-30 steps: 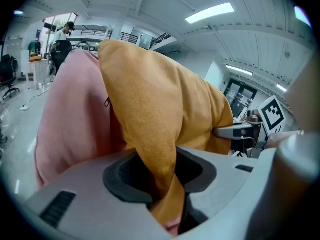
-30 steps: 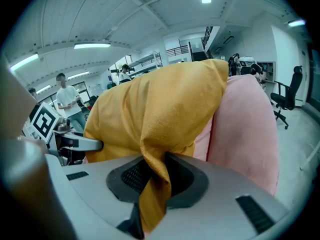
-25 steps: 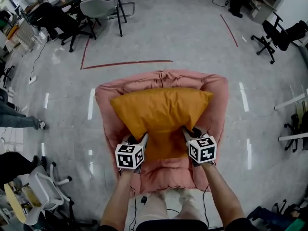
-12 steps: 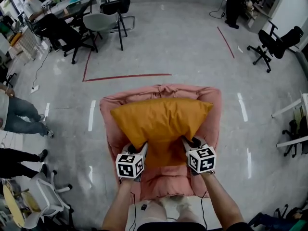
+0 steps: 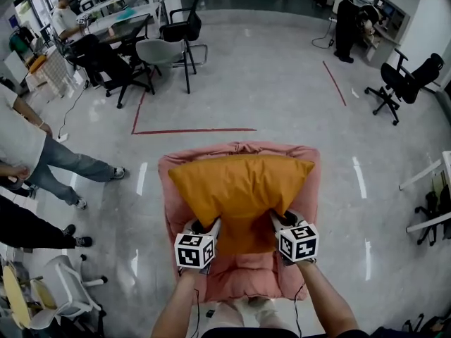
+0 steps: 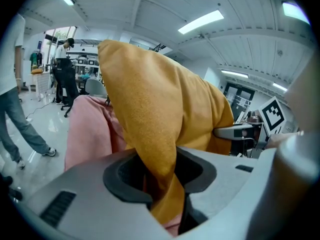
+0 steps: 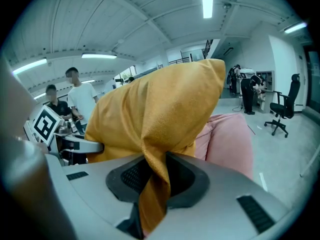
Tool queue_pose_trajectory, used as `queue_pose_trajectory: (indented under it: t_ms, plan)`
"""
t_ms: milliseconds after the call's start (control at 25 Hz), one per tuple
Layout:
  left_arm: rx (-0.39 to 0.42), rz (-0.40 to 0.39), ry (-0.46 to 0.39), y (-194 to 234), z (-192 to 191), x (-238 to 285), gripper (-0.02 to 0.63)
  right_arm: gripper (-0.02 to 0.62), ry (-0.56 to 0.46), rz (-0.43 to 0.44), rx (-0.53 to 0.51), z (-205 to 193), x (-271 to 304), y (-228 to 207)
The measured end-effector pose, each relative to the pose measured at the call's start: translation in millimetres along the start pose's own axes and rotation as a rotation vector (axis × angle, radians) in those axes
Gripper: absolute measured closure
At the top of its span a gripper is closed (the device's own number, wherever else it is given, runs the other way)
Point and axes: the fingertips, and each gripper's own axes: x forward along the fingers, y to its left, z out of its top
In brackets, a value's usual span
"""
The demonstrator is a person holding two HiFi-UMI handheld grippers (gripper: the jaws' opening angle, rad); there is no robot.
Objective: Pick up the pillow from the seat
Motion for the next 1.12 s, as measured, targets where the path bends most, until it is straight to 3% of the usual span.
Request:
queue_pose_trajectory:
  t_ms: [1120]
  plan:
    - [0.002, 0.091, -0.173, -83, 35, -100, 0.448, 0.497, -0.139, 0.099, -0.099, 52, -114, 22]
